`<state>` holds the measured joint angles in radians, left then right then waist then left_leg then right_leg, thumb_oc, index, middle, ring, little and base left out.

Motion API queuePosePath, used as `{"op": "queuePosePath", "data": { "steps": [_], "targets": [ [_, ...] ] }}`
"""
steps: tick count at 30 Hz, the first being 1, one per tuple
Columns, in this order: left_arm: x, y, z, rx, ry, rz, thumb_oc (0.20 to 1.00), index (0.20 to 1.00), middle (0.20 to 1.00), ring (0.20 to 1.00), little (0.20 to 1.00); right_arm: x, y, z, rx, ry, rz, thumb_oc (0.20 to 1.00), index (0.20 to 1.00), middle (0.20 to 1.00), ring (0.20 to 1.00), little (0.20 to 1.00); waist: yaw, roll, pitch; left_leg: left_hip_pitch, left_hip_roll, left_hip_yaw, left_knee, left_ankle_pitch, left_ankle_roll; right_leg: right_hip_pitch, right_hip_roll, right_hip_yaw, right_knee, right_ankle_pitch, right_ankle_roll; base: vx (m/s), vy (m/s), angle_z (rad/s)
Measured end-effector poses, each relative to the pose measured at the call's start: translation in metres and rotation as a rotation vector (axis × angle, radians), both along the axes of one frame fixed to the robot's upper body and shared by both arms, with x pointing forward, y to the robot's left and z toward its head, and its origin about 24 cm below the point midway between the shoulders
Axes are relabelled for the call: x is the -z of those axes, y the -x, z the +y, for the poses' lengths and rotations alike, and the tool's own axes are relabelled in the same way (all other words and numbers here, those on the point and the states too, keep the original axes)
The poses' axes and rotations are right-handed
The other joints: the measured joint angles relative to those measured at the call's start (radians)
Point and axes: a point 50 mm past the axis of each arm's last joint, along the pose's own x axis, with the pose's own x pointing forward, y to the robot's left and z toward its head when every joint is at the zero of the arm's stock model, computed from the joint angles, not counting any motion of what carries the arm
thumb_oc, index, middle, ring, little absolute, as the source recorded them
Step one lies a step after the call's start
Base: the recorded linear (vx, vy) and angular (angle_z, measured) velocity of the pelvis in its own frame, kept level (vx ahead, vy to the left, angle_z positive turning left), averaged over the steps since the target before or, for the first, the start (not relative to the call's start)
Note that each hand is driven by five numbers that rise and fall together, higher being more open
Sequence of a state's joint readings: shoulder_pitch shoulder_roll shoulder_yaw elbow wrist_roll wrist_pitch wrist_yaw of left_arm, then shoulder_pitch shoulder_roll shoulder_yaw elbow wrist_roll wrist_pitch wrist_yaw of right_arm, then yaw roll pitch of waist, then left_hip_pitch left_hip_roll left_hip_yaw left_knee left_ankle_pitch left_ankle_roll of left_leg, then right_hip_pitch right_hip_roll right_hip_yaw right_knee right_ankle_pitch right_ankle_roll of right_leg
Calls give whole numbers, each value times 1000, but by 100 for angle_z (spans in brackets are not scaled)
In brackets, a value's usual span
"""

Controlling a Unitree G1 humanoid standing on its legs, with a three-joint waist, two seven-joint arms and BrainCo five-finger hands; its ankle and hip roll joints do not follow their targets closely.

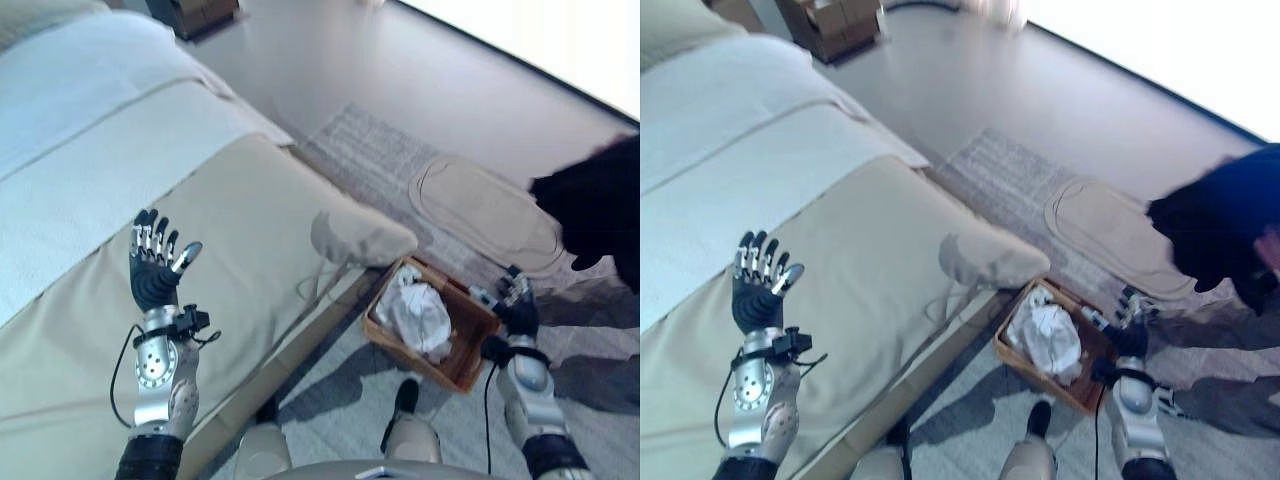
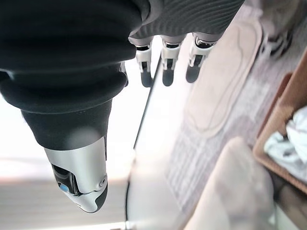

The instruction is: Pick up clothes into the bucket

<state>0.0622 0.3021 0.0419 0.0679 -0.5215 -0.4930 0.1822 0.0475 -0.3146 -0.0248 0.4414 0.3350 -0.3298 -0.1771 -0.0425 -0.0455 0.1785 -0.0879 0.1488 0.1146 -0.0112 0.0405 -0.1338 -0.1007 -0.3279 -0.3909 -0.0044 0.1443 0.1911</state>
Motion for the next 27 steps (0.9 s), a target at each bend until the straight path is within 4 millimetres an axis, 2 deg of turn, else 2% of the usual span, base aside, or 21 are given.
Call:
{"op": "queuePosePath", "data": {
  "steps": [4, 9, 14, 16, 19, 21, 27],
  "targets": [
    [8, 6, -3, -3, -26, 41, 1000, 1000, 1000, 1000, 1000, 12, 5, 27, -87, -53, 34, 1000, 1000, 1000, 1000, 1000, 2, -6, -55, 43, 7, 13, -21, 1, -1, 40, 13, -2, -27, 2, 2, 69, 22, -4],
    [21, 9, -3, -19, -95, 117, 1000, 1000, 1000, 1000, 1000, 2, -3, 58, -211, -47, -18, 1000, 1000, 1000, 1000, 1000, 12, -3, -82, 88, 3, 8, -44, 1, -1, 105, 14, -16, -58, 4, 9, 67, 27, 5],
    [33, 9, -12, 3, -105, 185, 1000, 1000, 1000, 1000, 1000, -9, -7, 64, -250, 23, -58, 1000, 1000, 1000, 1000, 1000, 54, 1, -99, 101, -1, -27, -47, 7, 0, 151, 14, -55, -70, 4, 11, 46, 42, 21],
    [35, 11, -12, 3, -107, 194, 1000, 1000, 1000, 1000, 1000, -9, -8, 68, -269, 21, -59, 1000, 1000, 1000, 1000, 1000, 84, 3, -99, 98, -4, -42, -46, 9, 2, 169, 12, -74, -70, -1, 16, 40, 52, 24],
    [37, 13, -11, 4, -110, 208, 1000, 1000, 1000, 1000, 1000, -9, -7, 74, -309, 14, -60, 1000, 1000, 1000, 1000, 1000, 90, 4, -100, 93, -10, -74, -47, 9, 3, 191, 8, -107, -68, -9, 23, 31, 58, 34],
    [38, 15, -10, 3, -118, 216, 1000, 1000, 1000, 1000, 1000, -8, -6, 75, -308, 11, -55, 1000, 1000, 1000, 1000, 1000, 114, 3, -100, 91, -14, -93, -46, 9, 3, 207, 6, -126, -69, -15, 27, 32, 51, 32],
    [42, 19, -10, 7, -146, 241, 1000, 1000, 1000, 1000, 1000, -7, -4, 73, -301, 11, -47, 1000, 1000, 1000, 1000, 1000, 111, 1, -101, 76, -35, -131, -42, 11, 6, 217, -17, -165, -44, -29, 33, 38, 81, 21]
  ]
}}
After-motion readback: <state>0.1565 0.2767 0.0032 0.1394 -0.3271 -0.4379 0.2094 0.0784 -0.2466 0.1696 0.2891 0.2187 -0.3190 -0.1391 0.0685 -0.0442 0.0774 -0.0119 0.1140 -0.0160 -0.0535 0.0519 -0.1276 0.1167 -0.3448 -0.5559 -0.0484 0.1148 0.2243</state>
